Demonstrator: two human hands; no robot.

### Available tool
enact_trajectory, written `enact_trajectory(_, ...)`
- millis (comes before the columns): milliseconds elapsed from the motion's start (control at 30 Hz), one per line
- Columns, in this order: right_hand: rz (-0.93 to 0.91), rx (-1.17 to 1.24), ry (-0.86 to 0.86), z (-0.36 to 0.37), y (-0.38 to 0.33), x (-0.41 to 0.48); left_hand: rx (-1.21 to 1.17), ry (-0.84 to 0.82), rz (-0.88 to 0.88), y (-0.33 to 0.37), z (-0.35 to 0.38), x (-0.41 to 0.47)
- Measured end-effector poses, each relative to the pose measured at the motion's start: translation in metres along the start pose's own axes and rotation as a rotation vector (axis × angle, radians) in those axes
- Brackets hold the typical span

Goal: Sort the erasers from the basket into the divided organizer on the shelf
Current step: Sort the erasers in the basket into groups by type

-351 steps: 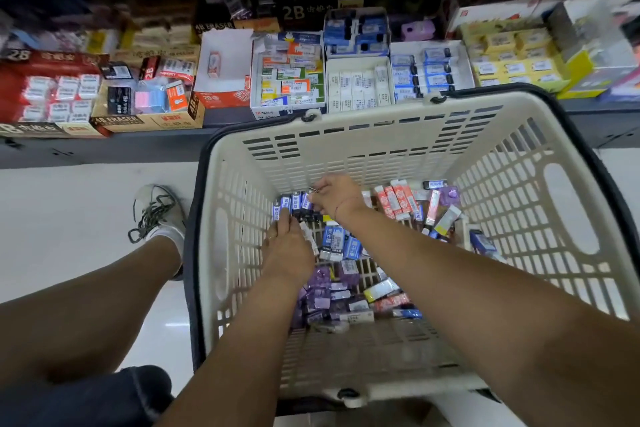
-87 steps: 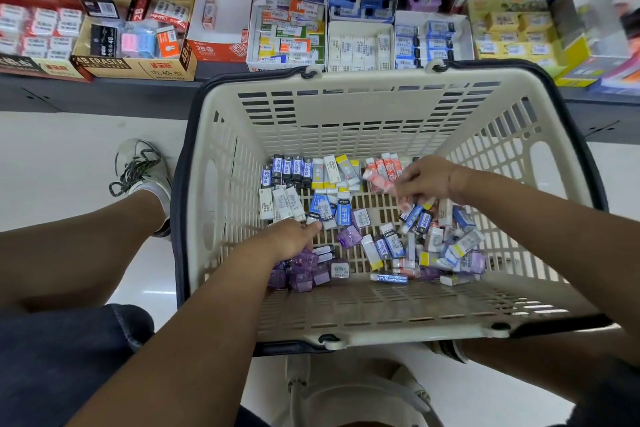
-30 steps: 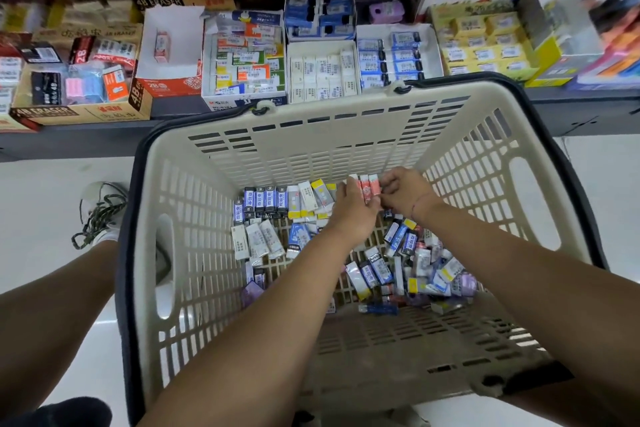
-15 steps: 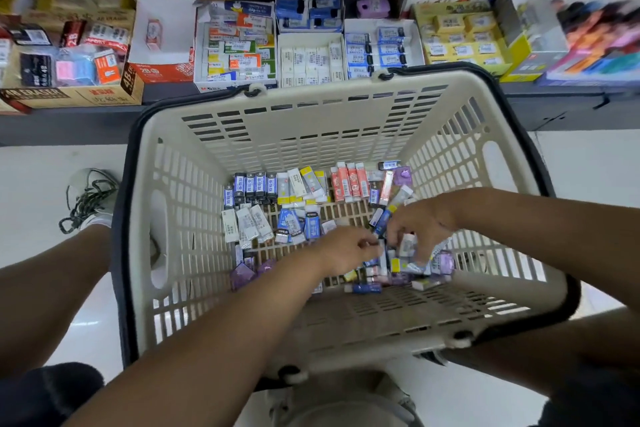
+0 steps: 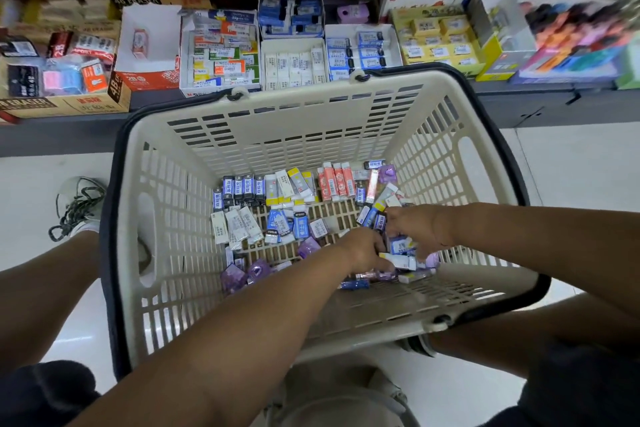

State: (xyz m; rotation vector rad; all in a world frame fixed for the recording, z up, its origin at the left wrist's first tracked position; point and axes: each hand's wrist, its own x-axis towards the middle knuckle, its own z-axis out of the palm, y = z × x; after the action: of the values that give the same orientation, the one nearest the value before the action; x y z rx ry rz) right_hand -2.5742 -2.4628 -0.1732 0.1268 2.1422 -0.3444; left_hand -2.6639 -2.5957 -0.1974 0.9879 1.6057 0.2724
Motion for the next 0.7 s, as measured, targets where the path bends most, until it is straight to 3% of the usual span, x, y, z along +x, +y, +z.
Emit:
enact_trajectory(233, 0.040, 0.472, 0.073, -0.019, 0.003, -0.010, -0.307, 0.085, -0.012, -0.008, -0.009, -0.008)
enact_trajectory(500, 0.099, 1.238, 0.206, -0.052, -0.025, -0.006, -1.193, 0.254, -0.088, -0.028, -0.061, -0.049)
enact_trajectory(700, 0.182, 1.645, 0.251, -0.058, -0.069, 0.023, -1.356, 0.298, -0.127, -0.037, -0.070, -0.064)
